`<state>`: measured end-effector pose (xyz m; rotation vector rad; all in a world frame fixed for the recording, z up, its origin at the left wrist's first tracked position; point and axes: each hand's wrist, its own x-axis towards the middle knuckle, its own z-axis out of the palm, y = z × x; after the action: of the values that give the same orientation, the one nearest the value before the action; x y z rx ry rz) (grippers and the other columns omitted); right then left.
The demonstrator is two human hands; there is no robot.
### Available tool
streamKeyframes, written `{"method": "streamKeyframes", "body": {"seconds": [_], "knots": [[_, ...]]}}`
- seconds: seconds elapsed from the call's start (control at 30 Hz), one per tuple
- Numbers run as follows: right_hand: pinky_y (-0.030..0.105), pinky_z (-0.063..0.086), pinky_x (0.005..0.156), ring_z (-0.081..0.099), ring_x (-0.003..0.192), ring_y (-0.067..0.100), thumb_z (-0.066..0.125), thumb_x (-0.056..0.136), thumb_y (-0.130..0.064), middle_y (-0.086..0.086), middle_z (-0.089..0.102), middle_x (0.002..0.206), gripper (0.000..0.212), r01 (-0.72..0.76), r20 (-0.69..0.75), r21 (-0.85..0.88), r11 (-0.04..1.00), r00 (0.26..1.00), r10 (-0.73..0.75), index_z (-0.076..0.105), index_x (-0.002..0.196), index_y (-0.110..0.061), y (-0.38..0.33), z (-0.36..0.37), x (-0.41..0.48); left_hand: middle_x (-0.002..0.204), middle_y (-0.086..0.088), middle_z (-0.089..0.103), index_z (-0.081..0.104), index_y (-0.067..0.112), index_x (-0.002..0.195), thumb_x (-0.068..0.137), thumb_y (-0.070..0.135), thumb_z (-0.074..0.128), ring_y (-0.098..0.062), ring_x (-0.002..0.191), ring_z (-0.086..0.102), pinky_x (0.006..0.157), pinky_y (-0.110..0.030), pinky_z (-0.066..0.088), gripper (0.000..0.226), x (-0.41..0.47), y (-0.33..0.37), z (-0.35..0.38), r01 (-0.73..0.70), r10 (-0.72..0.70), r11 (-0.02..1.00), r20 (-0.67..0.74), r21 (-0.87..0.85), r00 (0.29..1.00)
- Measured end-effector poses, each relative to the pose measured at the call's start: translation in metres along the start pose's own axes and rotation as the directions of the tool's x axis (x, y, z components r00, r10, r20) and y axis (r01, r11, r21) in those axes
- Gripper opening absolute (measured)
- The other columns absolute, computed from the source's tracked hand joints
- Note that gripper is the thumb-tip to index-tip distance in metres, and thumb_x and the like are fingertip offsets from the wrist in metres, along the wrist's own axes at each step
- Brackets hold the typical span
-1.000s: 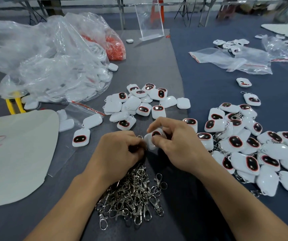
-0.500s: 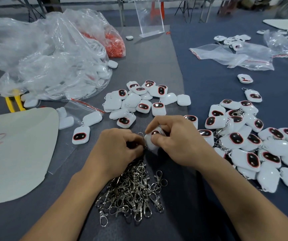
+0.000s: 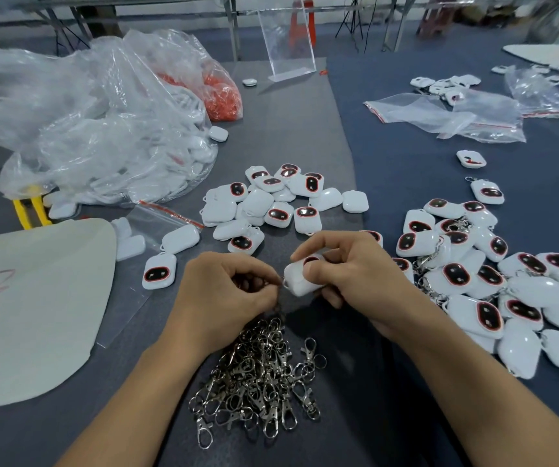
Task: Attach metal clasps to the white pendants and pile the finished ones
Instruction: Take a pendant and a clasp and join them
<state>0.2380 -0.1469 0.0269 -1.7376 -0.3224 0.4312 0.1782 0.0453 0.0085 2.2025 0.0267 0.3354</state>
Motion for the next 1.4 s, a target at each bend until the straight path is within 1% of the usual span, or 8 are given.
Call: {"method": "streamKeyframes", "body": {"seconds": [0.37,0.67,0.83,0.97,1.13,1.23,1.3,1.4], "knots": [[0.025,0.027,0.044,0.04,0.048,0.017,0.059,0.092,0.007,0.021,0.065,0.079,0.02,-0.097,0.086,0.331,0.939,0.994,0.072,0.074,0.09,-0.006,0.003,-0.001,0.001,0.067,0.005,0.073,0.081,0.035,0.079,0.068,0.012,0.091,0.0,0.06,0.06,0.059,-0.012,0.045,0.027,0.001,0.006,-0.006,0.049,-0.039,0.953,0.038,-0.297,0.999],[0.02,0.03,0.039,0.049,0.041,0.012,0.057,0.091,0.004,0.009,0.065,0.064,0.029,-0.207,0.201,0.502,0.84,0.972,0.119,0.078,0.08,-0.012,0.002,0.003,0.002,0.071,-0.006,0.075,0.082,0.026,0.07,0.058,0.031,0.086,-0.01,0.066,0.064,0.064,-0.022,0.051,0.014,-0.004,0.014,-0.006,0.087,-0.093,0.897,0.008,-0.433,0.996],[0.024,0.026,0.043,0.041,0.048,0.016,0.059,0.09,0.005,0.012,0.066,0.071,0.026,-0.157,0.152,0.46,0.874,0.984,0.097,0.079,0.084,-0.011,0.003,0.005,0.002,0.073,-0.013,0.069,0.081,0.029,0.067,0.06,0.028,0.086,-0.014,0.065,0.057,0.064,-0.03,0.044,0.008,-0.003,0.017,-0.01,0.095,-0.097,0.927,0.013,-0.363,0.995],[0.021,0.028,0.039,0.047,0.048,0.018,0.061,0.09,0.004,0.014,0.068,0.071,0.024,-0.108,0.095,0.448,0.887,0.993,0.072,0.079,0.085,-0.011,0.004,0.006,0.001,0.067,0.007,0.069,0.079,0.039,0.072,0.07,0.009,0.09,0.0,0.056,0.056,0.055,-0.018,0.041,0.031,-0.004,0.014,-0.008,0.039,-0.04,0.988,-0.004,-0.146,0.999],[0.022,0.031,0.04,0.049,0.051,0.019,0.062,0.092,0.002,0.016,0.07,0.073,0.024,-0.122,0.041,0.492,0.862,0.992,0.117,0.08,0.085,-0.011,0.004,0.012,0.0,0.067,0.011,0.065,0.077,0.032,0.075,0.074,0.025,0.082,-0.005,0.058,0.056,0.055,-0.013,0.039,0.009,-0.009,0.013,-0.003,-0.072,0.079,0.996,-0.136,0.056,0.987],[0.021,0.034,0.042,0.048,0.05,0.018,0.061,0.095,-0.004,0.018,0.068,0.074,0.024,-0.146,0.073,0.544,0.826,0.989,0.126,0.081,0.086,-0.015,0.001,0.015,0.001,0.069,0.009,0.073,0.08,0.028,0.072,0.07,0.016,0.087,0.002,0.061,0.061,0.06,-0.01,0.045,0.014,-0.006,0.017,-0.002,0.045,-0.083,0.963,-0.131,-0.265,0.988],[0.021,0.034,0.042,0.046,0.045,0.014,0.06,0.097,-0.006,0.017,0.066,0.07,0.025,-0.135,0.088,0.557,0.82,0.991,0.103,0.08,0.087,-0.016,0.001,0.016,0.001,0.068,0.002,0.075,0.082,0.025,0.072,0.062,0.02,0.086,-0.001,0.062,0.063,0.061,-0.012,0.049,0.012,-0.005,0.022,0.001,0.147,-0.214,0.833,-0.066,-0.534,0.975],[0.021,0.036,0.044,0.046,0.045,0.014,0.06,0.097,-0.006,0.016,0.064,0.069,0.023,-0.093,0.074,0.562,0.822,0.995,0.062,0.08,0.094,-0.016,0.002,0.019,0.0,0.067,0.001,0.074,0.083,0.025,0.072,0.058,0.028,0.08,-0.002,0.06,0.061,0.06,-0.013,0.048,0.015,-0.006,0.025,0.003,0.199,-0.277,0.764,-0.033,-0.613,0.96]]}}
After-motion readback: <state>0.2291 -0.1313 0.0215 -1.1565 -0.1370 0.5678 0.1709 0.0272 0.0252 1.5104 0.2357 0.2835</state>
